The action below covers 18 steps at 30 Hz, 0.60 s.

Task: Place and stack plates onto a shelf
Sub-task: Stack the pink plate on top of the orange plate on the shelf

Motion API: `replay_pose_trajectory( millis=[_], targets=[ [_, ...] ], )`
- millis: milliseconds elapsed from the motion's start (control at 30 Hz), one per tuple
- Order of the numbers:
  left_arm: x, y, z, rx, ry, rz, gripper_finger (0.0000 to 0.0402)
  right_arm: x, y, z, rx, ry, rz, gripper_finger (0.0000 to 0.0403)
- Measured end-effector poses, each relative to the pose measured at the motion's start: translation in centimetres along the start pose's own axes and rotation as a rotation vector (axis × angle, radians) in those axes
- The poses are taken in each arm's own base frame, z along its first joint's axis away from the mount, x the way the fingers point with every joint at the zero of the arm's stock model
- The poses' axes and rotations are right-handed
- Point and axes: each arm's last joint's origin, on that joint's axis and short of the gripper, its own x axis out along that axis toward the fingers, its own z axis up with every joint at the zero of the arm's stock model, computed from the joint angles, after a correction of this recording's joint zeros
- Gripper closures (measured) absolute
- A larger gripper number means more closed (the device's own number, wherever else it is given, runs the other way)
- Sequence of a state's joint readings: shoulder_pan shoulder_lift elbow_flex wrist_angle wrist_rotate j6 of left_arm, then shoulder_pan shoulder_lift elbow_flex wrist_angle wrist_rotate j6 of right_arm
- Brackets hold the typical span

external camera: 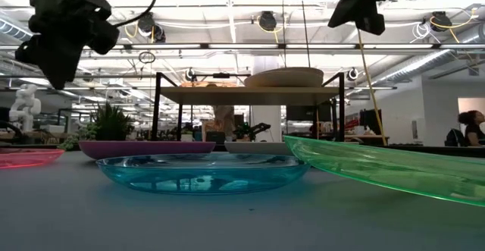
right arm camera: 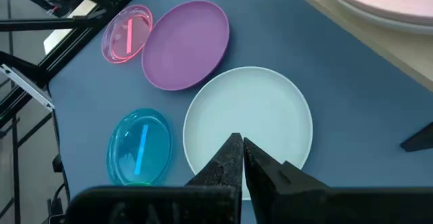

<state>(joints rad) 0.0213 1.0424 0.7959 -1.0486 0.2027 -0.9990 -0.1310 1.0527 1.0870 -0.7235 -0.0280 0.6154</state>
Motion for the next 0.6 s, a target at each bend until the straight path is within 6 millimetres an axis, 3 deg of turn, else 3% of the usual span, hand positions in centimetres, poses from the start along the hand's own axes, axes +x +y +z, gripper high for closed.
replay_pose_trajectory(
  millis=[200,433,600],
  targets=[
    [-0.2,1.2,0.1,0.026,0.081,0.060,0.0266,0.0,0.0,0.0,-0.057,0.000,0.000,0.0403],
    [0.6,1.9,1.6,0.072,0.145,0.101,0.0264,0.0,0.0,-0.1,-0.096,0.008,-0.005,0.0403],
    [2.3,1.8,2.8,0.140,0.231,0.143,0.0229,0.0,-0.2,-0.3,-0.100,0.032,-0.015,0.0403]
  ],
)
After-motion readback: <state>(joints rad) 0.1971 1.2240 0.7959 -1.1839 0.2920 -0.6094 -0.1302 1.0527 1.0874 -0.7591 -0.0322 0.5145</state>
